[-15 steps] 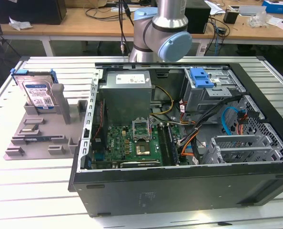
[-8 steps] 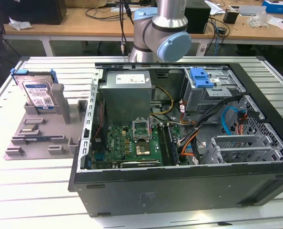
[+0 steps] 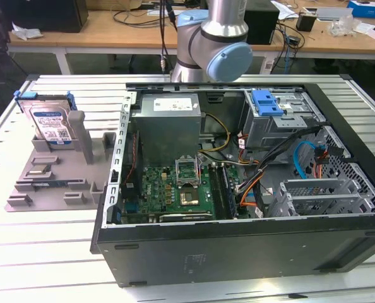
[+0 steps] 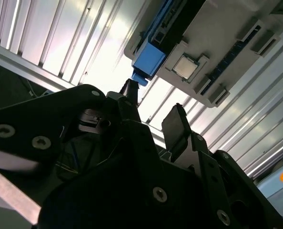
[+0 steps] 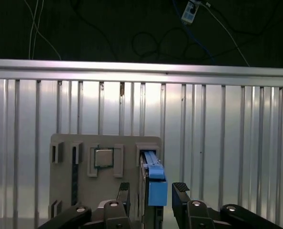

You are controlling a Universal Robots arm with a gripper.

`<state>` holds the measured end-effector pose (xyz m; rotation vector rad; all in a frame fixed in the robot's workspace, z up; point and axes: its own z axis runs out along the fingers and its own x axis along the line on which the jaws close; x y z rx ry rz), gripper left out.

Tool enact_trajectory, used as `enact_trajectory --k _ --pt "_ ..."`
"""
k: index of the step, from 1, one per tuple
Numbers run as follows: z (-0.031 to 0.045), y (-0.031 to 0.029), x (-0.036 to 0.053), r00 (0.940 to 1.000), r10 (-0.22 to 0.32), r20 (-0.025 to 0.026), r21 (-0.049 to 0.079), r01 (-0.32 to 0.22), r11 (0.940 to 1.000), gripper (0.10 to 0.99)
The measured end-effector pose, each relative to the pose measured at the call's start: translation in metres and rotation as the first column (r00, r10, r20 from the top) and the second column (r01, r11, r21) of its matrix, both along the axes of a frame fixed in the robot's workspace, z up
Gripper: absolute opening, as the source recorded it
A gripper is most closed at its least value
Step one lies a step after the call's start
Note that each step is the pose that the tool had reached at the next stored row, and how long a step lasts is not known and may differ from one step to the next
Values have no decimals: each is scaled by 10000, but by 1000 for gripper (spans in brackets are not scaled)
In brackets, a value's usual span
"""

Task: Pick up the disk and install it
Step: 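Pick up the disk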

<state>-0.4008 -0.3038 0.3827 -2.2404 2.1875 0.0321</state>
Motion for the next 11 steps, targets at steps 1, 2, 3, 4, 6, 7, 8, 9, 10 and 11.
enact_trajectory --k 1,2,3,4,6,7,8,9,10,11 --pt "-1 11 1 10000 0 -1 0 0 10000 478" --pt "-1 23 3 10000 -1 -1 0 1 10000 478" --pt "-2 34 4 10000 -1 -1 -1 1 10000 478" --pt "-4 54 7 10000 -1 0 0 1 10000 478" --pt "-6 75 11 10000 -2 1 0 2 10000 478" --pt "-6 85 13 10000 -1 0 0 1 10000 478" --pt "-7 97 15 10000 -1 1 0 1 10000 478" --pt "-8 112 17 10000 -1 0 0 1 10000 478" --pt "-11 134 22 10000 0 0 0 0 10000 478" --pt "-14 162 29 10000 0 0 0 0 10000 478"
